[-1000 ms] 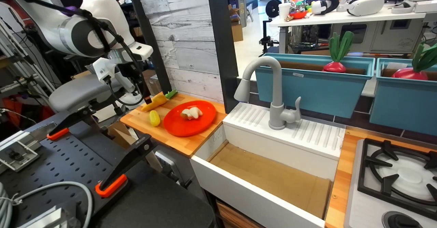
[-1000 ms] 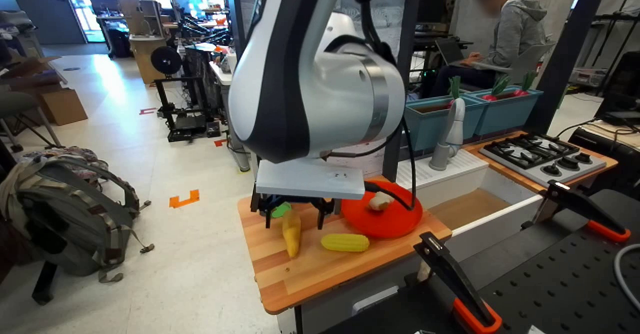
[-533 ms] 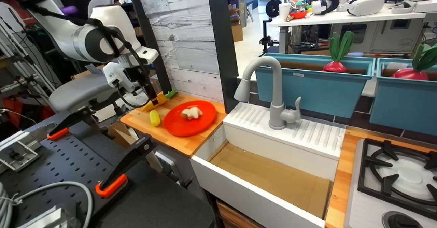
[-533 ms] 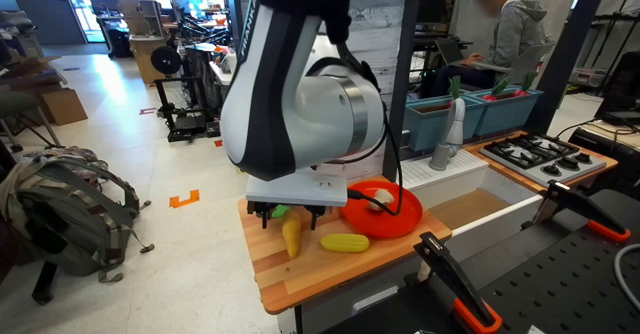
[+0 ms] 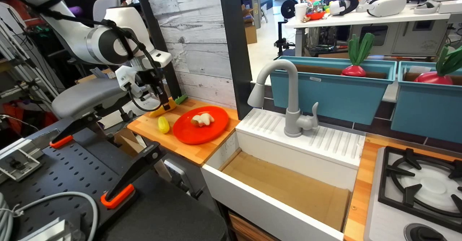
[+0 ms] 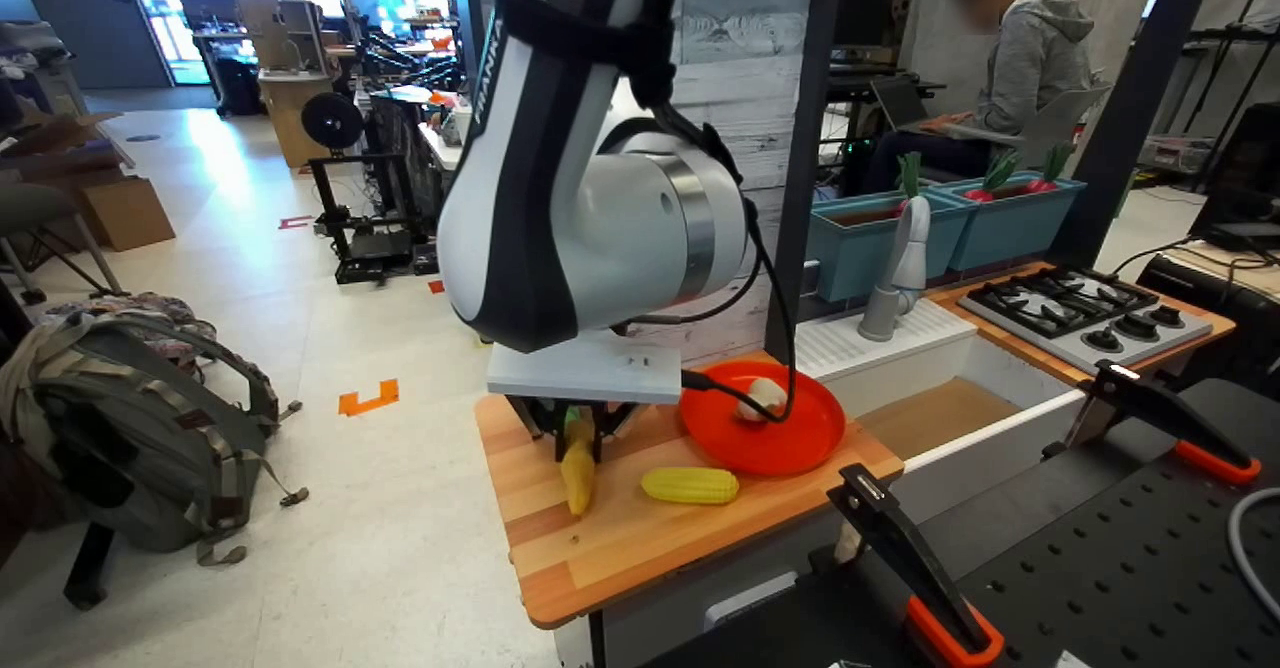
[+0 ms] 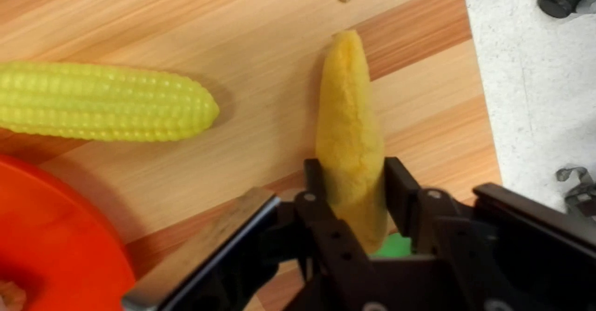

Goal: Move the carrot to the right then push the faucet to the left.

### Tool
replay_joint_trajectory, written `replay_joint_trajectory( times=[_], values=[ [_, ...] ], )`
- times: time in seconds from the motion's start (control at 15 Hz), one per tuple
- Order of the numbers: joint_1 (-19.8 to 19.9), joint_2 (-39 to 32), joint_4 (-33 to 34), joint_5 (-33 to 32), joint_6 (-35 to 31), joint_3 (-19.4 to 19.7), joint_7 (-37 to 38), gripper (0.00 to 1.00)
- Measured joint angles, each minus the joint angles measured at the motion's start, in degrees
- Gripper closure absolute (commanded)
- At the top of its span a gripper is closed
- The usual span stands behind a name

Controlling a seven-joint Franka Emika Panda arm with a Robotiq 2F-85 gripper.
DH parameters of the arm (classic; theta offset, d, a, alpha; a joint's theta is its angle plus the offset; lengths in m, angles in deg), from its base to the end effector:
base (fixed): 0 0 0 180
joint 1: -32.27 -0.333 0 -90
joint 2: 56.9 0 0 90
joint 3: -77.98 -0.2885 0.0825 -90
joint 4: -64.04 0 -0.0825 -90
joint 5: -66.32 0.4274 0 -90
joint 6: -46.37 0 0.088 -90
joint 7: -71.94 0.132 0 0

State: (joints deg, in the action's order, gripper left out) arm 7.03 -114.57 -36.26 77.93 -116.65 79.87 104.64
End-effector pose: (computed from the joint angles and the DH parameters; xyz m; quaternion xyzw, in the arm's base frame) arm 0.5767 0.2371 -0.0712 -0.9846 0.1679 -0.0303 0.0391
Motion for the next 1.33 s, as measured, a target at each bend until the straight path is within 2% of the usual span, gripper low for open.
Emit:
replay_joint_trajectory(
  times=[0.13, 0.27, 0.67, 1.0, 1.33],
  values=[
    [-0.2, -0.2, 0.5, 0.0, 0.7, 0.3, 0.5, 1.00],
    [-0.4, -0.2, 1.0, 0.0, 2.0, 0.6, 1.3, 0.97],
    [0.0, 0.3, 0.9, 0.4, 2.3, 0.4, 5.3, 0.98],
    [3.4, 2.7, -0.9, 3.7, 1.8, -2.1, 7.0, 0.98],
    [7.4, 6.6, -5.6, 6.2, -0.9, -3.8, 7.1, 0.98]
  ],
)
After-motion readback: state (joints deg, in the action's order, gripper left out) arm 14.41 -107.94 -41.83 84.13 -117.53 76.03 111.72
